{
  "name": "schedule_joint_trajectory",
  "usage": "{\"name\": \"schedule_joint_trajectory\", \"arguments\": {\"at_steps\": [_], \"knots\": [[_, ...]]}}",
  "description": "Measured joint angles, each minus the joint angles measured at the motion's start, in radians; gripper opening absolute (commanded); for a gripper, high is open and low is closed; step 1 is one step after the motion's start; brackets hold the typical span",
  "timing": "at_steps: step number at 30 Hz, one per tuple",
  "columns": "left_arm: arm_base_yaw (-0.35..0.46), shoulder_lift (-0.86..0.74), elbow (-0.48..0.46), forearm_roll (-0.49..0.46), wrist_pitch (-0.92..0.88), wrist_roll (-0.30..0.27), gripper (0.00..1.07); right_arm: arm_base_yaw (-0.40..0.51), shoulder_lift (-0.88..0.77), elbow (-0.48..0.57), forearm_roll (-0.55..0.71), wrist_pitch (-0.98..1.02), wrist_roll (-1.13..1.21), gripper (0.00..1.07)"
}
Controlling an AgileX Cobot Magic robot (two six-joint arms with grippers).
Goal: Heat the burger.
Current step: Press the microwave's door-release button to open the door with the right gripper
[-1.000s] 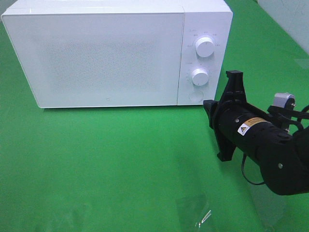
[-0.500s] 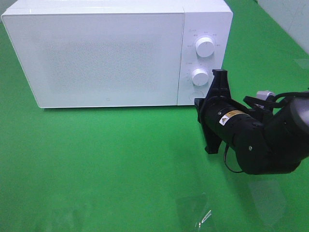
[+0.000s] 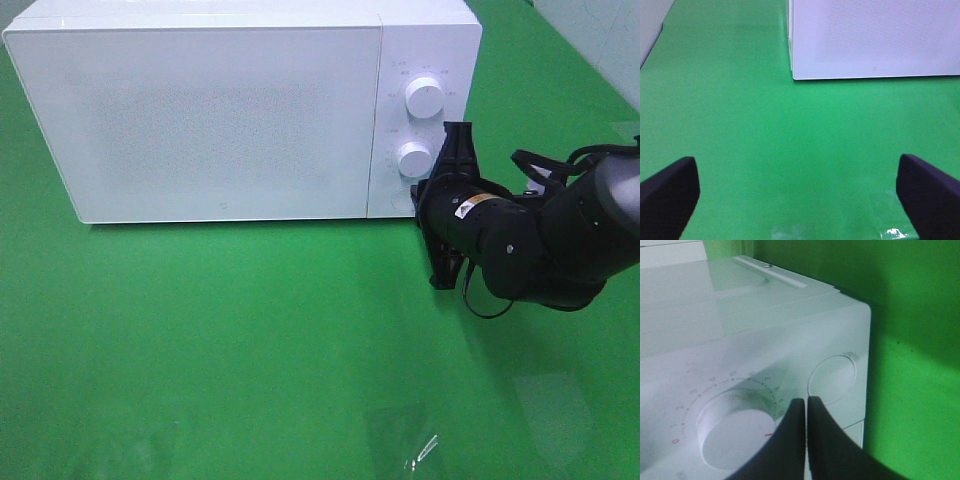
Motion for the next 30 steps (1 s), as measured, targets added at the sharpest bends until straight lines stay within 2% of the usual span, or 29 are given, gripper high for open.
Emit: {"name": "schedule_joint_trajectory", "arguments": {"at_steps": [15, 30], "knots": [[0.0, 0.0, 0.0, 0.0, 0.0, 0.0, 1.01, 0.0, 0.091, -0.089, 0.018, 0.012, -0.014, 0.01], [0.0, 0.0, 0.0, 0.0, 0.0, 0.0, 1.0, 0.001, 0.148, -0.133, 0.067, -0.009, -0.029, 0.01]]}}
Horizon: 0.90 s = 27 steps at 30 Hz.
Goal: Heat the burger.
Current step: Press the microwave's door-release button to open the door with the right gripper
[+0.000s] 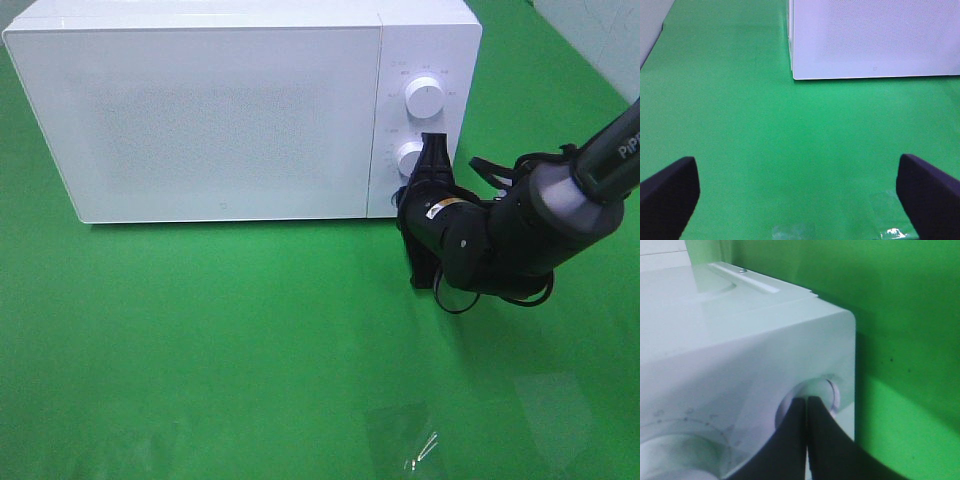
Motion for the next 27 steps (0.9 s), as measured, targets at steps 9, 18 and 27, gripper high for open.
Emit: {"name": "schedule_joint_trajectory", "arguments": {"at_steps": [9, 18, 27], "knots": [[0.0, 0.0, 0.0, 0.0, 0.0, 0.0, 1.0, 0.011, 0.006, 0.003, 0.037, -0.061, -0.01, 0.01], [0.0, 0.0, 0.0, 0.0, 0.0, 0.0, 1.0, 0.022, 0.021, 0.0, 0.06, -0.106, -0.01, 0.02], [0.0, 0.0, 0.0, 0.0, 0.0, 0.0, 1.0, 0.031, 0.037, -0.035, 0.122, -0.106, -0.026, 0.02]]}}
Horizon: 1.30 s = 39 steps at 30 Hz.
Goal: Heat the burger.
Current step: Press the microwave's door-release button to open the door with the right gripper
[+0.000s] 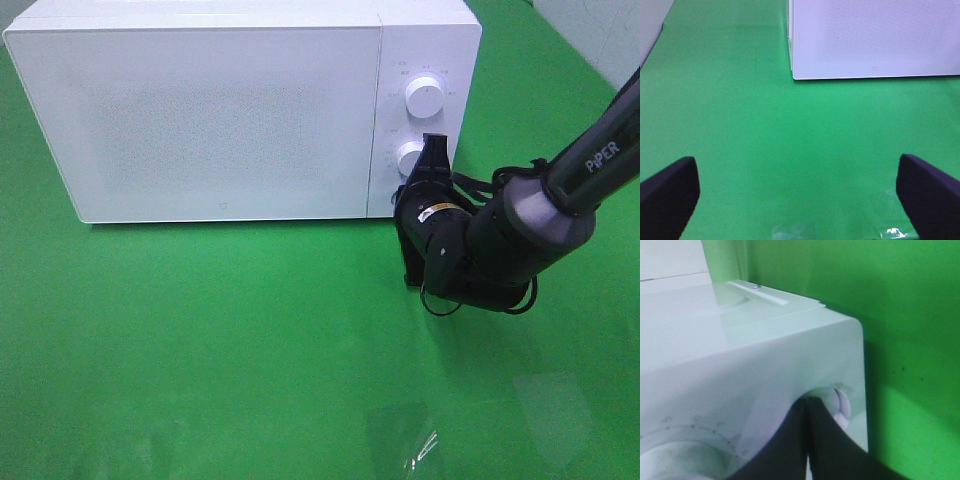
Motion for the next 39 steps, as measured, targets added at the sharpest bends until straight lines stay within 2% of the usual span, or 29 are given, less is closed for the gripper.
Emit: {"name": "schedule_joint_trajectory", "arguments": {"at_steps": [11, 39], "knots": [[0.0, 0.0, 0.0, 0.0, 0.0, 0.0, 1.0, -0.009, 0.005, -0.05, 0.057, 0.078, -0.097, 0.02], [0.0, 0.0, 0.0, 0.0, 0.0, 0.0, 1.0, -0.009, -0.016, -0.039, 0.05, 0.103, -0.104, 0.0]]}}
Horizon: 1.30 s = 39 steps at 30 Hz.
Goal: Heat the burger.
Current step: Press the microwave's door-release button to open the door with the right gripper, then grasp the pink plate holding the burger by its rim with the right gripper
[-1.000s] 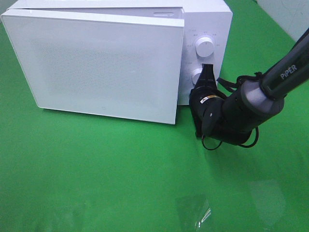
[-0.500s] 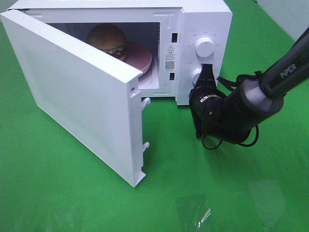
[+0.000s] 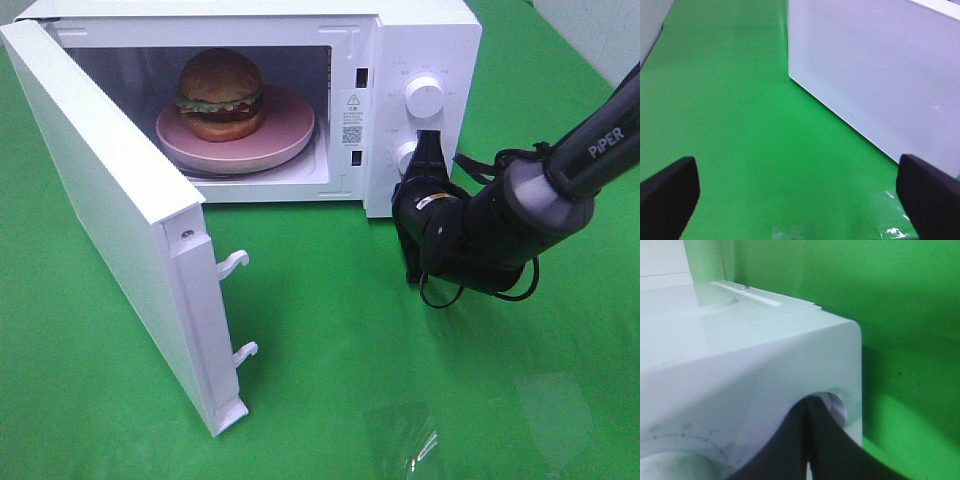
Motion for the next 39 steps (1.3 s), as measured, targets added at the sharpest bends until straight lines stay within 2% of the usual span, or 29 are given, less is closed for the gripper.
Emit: {"name": "schedule_joint_trajectory", "arguments": {"at_steps": [13, 20, 24, 25, 28, 29, 32, 36, 39], "knots": [[0.0, 0.0, 0.0, 0.0, 0.0, 0.0, 1.0, 0.037, -0.027, 0.068, -0.025, -0.071, 0.063, 0.0], [0.0, 0.0, 0.0, 0.0, 0.0, 0.0, 1.0, 0.049, -0.126, 0.138, -0.189, -0.063, 0.06, 0.0], [0.0, 0.0, 0.0, 0.0, 0.0, 0.0, 1.0, 0.049, -0.162, 0.176, -0.204, -0.045, 0.041, 0.0], [0.0, 0.0, 0.0, 0.0, 0.0, 0.0, 1.0, 0.048, -0.202, 0.217, -0.206, 0.008, 0.004, 0.0], [0.0, 0.0, 0.0, 0.0, 0.0, 0.0, 1.0, 0.048, -0.217, 0.23, -0.207, 0.023, -0.017, 0.0], [0.0, 0.0, 0.0, 0.0, 0.0, 0.0, 1.0, 0.048, -0.264, 0.263, -0.223, 0.074, -0.087, 0.0], [0.0, 0.0, 0.0, 0.0, 0.0, 0.0, 1.0, 0.048, -0.281, 0.272, -0.228, 0.095, -0.12, 0.0], [0.0, 0.0, 0.0, 0.0, 0.0, 0.0, 1.0, 0.048, -0.378, 0.289, -0.277, 0.276, -0.371, 0.0], [0.0, 0.0, 0.0, 0.0, 0.0, 0.0, 1.0, 0.048, -0.39, 0.289, -0.289, 0.301, -0.411, 0.0]]}}
